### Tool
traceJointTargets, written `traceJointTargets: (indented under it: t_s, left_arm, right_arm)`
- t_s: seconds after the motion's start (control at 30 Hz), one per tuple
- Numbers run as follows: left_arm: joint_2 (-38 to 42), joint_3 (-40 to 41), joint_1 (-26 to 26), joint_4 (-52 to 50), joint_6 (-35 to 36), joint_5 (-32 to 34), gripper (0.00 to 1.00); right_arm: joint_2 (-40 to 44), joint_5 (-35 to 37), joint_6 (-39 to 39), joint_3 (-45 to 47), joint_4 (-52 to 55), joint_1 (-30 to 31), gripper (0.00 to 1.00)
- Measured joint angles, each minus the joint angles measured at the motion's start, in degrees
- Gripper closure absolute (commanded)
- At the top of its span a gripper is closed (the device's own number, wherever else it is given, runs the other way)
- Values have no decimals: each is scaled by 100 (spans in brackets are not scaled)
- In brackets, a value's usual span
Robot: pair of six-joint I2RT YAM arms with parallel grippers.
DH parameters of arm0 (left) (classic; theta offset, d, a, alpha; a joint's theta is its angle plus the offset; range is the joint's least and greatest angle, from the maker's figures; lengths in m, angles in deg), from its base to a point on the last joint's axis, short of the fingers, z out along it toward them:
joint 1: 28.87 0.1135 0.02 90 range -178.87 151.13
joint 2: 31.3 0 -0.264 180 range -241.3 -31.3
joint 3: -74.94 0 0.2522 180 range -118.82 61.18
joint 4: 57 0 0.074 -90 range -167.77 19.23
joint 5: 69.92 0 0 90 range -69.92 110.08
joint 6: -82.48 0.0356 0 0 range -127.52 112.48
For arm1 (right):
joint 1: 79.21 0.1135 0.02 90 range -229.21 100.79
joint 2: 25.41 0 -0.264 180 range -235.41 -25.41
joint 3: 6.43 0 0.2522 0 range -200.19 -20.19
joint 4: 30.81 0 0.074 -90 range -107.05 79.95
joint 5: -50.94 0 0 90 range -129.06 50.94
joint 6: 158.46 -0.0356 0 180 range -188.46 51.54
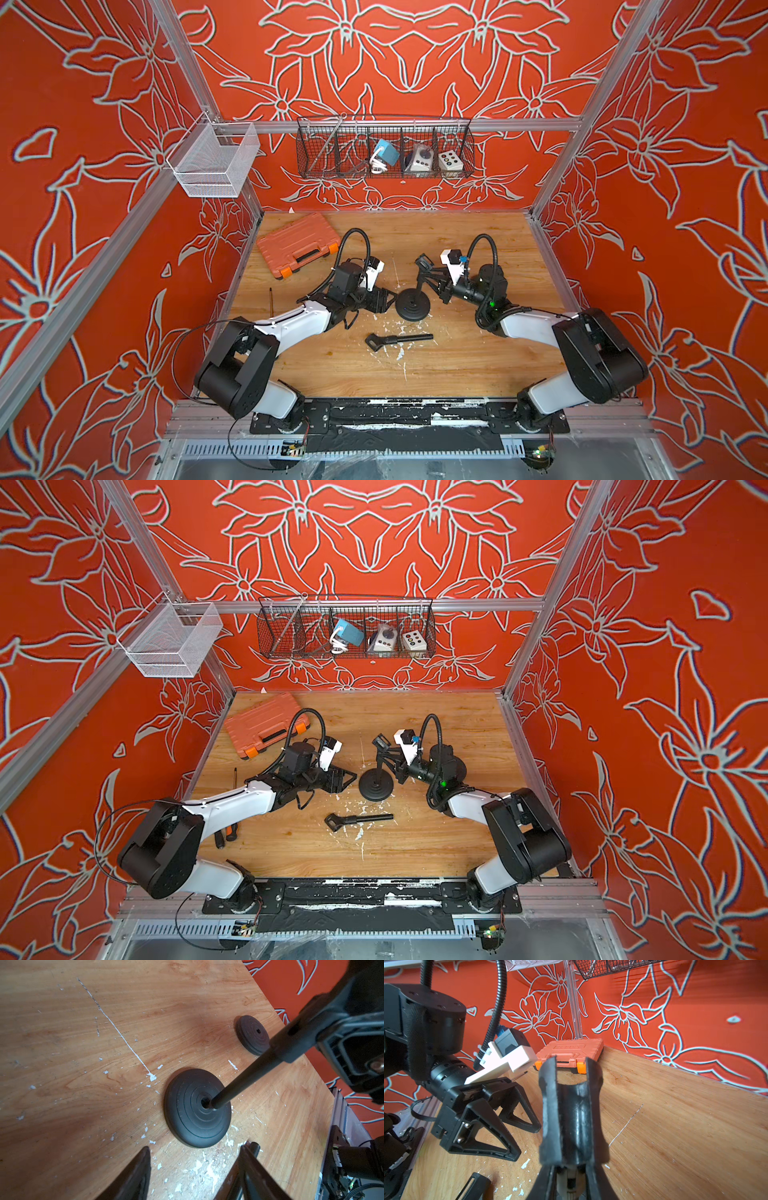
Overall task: Assemble a microphone stand
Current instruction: Hold the microphone stand pole at the microphone stand base.
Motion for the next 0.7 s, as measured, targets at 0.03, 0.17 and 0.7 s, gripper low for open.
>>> traceJointTargets:
  t_s: [0.03, 0.17, 0.7]
  left_arm:
    - [0, 17, 0, 26, 0, 15, 34]
    - [0, 103, 0, 85, 2, 61, 34]
    - [-153, 129, -308, 894, 297, -107, 34]
  right_arm:
    - [-44, 7, 4, -7, -11, 0, 100]
    - [-205, 2, 4, -129, -66, 7, 100]
    - [0, 688, 673, 352, -544, 400, 100]
